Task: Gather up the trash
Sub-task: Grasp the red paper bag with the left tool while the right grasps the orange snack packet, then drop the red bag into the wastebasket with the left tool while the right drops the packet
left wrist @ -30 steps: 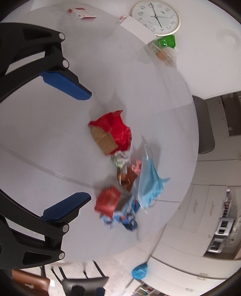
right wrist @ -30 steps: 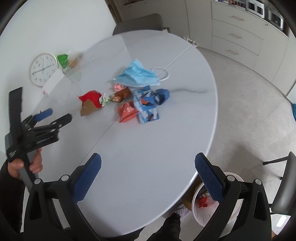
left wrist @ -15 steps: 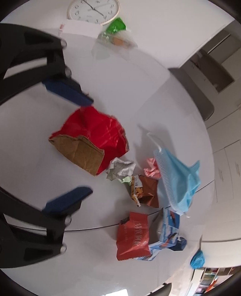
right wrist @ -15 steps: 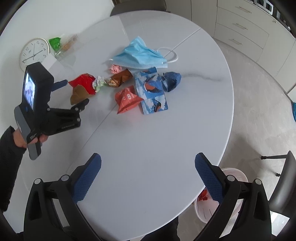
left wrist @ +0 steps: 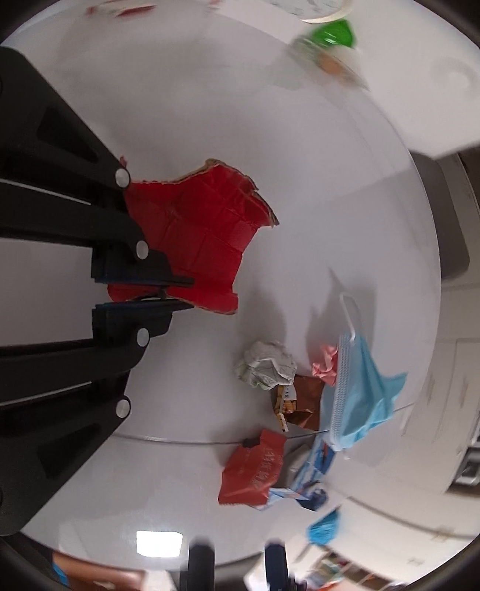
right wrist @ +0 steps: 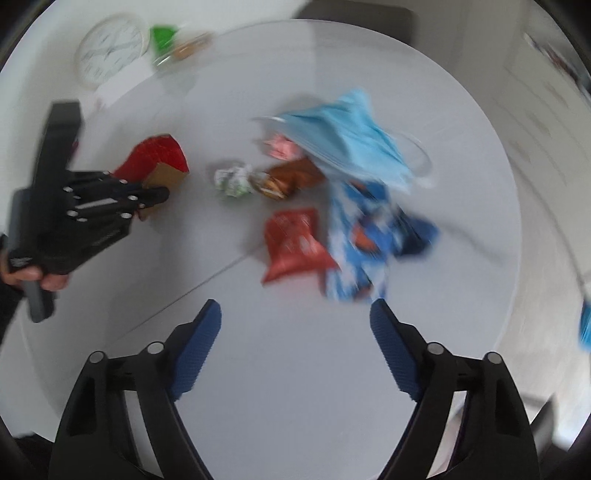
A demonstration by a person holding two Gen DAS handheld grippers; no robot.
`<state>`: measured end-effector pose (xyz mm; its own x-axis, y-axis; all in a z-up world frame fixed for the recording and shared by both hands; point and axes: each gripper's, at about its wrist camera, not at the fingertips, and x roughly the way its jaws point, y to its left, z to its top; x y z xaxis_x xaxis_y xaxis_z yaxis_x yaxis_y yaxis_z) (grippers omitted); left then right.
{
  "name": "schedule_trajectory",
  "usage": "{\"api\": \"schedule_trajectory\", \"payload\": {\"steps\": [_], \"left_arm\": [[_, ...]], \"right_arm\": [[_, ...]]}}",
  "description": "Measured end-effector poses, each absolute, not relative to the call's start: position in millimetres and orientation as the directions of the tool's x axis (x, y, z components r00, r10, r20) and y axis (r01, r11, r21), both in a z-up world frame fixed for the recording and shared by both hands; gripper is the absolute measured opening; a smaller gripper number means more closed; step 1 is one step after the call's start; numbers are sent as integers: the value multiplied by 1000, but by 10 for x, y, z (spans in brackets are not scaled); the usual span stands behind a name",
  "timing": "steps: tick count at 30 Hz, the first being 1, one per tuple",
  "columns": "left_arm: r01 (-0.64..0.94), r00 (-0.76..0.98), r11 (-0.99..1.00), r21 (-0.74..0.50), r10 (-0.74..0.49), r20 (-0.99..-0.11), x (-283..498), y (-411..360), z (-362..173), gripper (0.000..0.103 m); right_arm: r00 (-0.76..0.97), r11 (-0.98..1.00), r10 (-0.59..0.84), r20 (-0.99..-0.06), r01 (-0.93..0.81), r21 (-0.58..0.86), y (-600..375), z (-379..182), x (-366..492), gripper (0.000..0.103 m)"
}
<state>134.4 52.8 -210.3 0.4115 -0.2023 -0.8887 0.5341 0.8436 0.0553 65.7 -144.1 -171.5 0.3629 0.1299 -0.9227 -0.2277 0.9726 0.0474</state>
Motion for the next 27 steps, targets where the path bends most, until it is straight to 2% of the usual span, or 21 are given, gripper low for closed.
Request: {"api": "schedule_trajectory", "payload": {"steps": [4, 11, 15, 23, 27], "left_arm": [[453, 412, 891, -22, -230, -882, 1196, 721, -1975, 6], [335, 422, 935, -118, -261, -868, 912, 996, -1823, 6], [311, 419, 941, -133, -261, -870, 774, 1085, -1809, 6], [312, 409, 939, -142, -268, -873, 601, 1134, -1810, 6], [316, 415, 938, -142, -271, -869, 563, 1157, -1784, 6]], "right_arm": [[349, 946, 95, -932, -322, -24, -1250, -1867, 920, 72], [323, 921, -9, -946, -365, -134, -1113, -2126, 1193, 68], [329, 934, -37, -943, -325, -150, -1155, -2120, 1223, 43], [338, 960, 21, -941, -269, -75, -1294, -2003, 1240, 40], [341, 976, 93, -935, -215, 19, -1417, -1944, 1198, 39]]}}
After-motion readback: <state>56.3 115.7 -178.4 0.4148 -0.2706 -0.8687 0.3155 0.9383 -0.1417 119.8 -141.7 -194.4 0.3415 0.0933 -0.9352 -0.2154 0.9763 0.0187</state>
